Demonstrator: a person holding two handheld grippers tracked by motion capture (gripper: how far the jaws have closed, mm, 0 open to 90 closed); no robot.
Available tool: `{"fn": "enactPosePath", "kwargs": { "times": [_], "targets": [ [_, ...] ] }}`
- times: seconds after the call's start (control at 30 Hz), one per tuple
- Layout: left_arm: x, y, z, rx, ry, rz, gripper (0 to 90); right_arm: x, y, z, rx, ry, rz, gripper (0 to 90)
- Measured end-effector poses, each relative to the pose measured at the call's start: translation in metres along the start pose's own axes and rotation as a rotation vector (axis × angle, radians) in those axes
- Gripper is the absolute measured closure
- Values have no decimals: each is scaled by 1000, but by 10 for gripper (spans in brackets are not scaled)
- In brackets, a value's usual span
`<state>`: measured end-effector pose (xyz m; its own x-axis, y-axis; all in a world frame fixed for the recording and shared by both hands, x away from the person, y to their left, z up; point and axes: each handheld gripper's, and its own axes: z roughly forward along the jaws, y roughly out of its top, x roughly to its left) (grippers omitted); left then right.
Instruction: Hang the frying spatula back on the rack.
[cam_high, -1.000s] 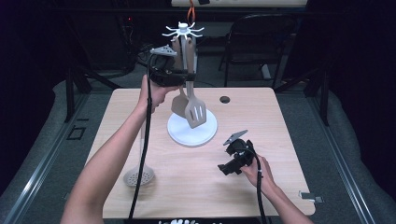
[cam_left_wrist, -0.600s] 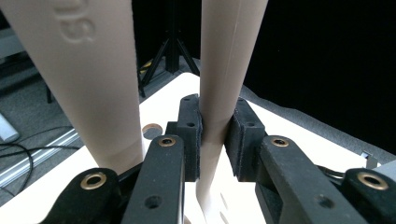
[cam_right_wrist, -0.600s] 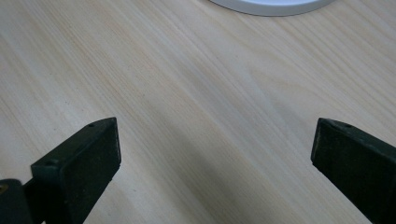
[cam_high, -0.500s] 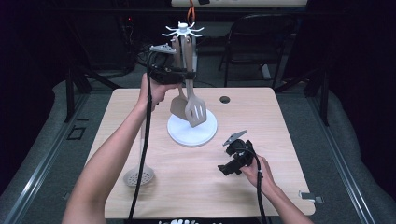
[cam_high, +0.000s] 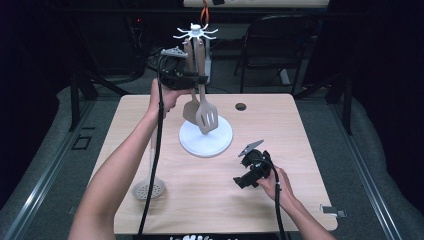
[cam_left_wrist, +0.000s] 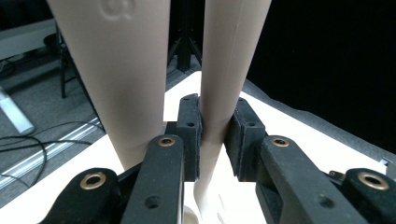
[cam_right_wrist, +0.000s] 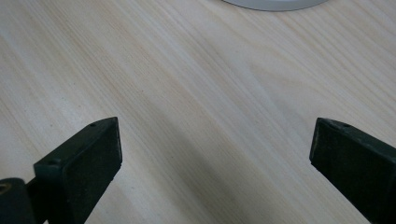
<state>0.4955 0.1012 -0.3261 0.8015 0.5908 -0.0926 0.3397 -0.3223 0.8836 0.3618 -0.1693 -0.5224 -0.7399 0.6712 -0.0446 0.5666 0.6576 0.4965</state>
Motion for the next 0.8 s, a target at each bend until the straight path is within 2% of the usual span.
{"fn": "enactPosePath", "kwargs": {
  "times": [0.1,0.3,0.57,0.63,0.8],
  "targets": [
    [-1,-1,0,-11,17,0,764,0,0,0,0,0,-1,22],
    [-5,-6,-2,-32,23,-27,735,1,0,1,-4,10,5,27],
    [-21,-14,-10,-48,53,0,547,1,0,1,2,8,-12,31],
    [-23,-17,-13,-49,56,1,543,2,0,2,-8,15,-2,31],
    [-25,-23,-23,-55,51,-10,538,1,0,2,-3,11,-12,33]
  ]
}}
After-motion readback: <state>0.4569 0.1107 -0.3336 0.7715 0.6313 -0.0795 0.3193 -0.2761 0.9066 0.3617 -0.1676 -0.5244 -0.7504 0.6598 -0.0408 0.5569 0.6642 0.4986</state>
